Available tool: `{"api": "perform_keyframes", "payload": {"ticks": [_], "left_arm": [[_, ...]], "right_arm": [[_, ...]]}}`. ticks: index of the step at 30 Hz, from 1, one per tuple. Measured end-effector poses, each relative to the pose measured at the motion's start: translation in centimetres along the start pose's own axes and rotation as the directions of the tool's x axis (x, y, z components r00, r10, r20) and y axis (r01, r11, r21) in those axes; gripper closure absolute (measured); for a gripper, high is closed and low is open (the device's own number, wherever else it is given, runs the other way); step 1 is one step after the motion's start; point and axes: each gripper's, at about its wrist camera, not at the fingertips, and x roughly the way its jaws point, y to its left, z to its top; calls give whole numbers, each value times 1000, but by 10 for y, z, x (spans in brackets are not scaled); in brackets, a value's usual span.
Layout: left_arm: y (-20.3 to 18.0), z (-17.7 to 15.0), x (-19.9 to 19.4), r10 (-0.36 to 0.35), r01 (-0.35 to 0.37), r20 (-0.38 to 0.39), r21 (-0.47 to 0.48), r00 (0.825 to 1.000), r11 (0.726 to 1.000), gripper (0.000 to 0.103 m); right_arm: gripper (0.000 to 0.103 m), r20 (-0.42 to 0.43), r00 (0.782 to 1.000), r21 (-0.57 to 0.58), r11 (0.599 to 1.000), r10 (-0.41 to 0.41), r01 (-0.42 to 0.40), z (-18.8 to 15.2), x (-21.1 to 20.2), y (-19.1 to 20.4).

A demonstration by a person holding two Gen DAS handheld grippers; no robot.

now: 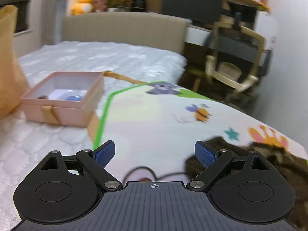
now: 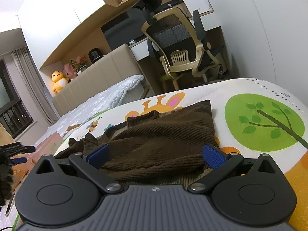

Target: Fold clothes

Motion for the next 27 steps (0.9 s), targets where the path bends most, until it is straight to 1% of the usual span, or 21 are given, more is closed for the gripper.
{"api": "perform_keyframes", "payload": {"ticks": [2,5,6,7,8,9,14,16,17,18,19,20,21,22,24,27], "left_arm": [[-14,-3,-3,-85,85,-20,42,996,995,9],[-54,-10,0,-175,178,-37,115,984,977,9],[-69,-11,2,-231,236,-51,126,972,964,9],[-82,-12,5,-297,303,-70,114,952,946,9],[-95,-13,9,-362,369,-89,93,928,925,9],[-106,-17,15,-386,395,-108,88,916,914,9],[-160,-37,48,-424,448,-204,91,882,889,9],[-172,-43,66,-398,424,-228,77,888,902,12],[-176,-46,74,-395,420,-238,64,887,905,14],[-179,-48,81,-394,420,-248,59,885,905,19],[-183,-51,85,-387,417,-255,76,886,906,35],[-187,-54,87,-376,412,-260,99,889,906,47],[-187,-55,86,-368,407,-257,120,894,905,55],[-186,-55,83,-361,402,-250,139,898,905,69],[-182,-52,77,-351,391,-227,165,908,905,85],[-167,-43,66,-320,348,-164,185,933,919,86]], "right_arm": [[0,-1,1000,0,1000,0,0,0,0,0],[0,-4,1000,0,1000,-1,1,0,0,-1],[0,-4,1000,0,1000,-1,1,-1,1,-1],[0,-5,1000,0,1000,-2,2,-1,1,-1],[0,-6,1000,0,1000,-2,2,-1,1,-1],[0,-4,1000,1,1000,-2,2,-1,1,-1],[0,11,1000,10,1000,0,0,0,-2,-2],[0,23,1000,16,1000,-1,0,1,-4,-2],[0,36,999,22,1000,-3,2,1,-6,-3],[0,53,999,30,1000,-10,8,2,-8,-5],[0,73,997,40,999,-19,16,2,-11,-6],[0,87,996,56,998,-25,20,3,-13,-9],[0,98,995,75,997,-30,23,5,-14,-13],[0,110,993,94,995,-35,25,6,-16,-16],[0,119,992,122,992,-48,33,7,-16,-21],[0,121,991,134,990,-58,41,7,-15,-23]]}}
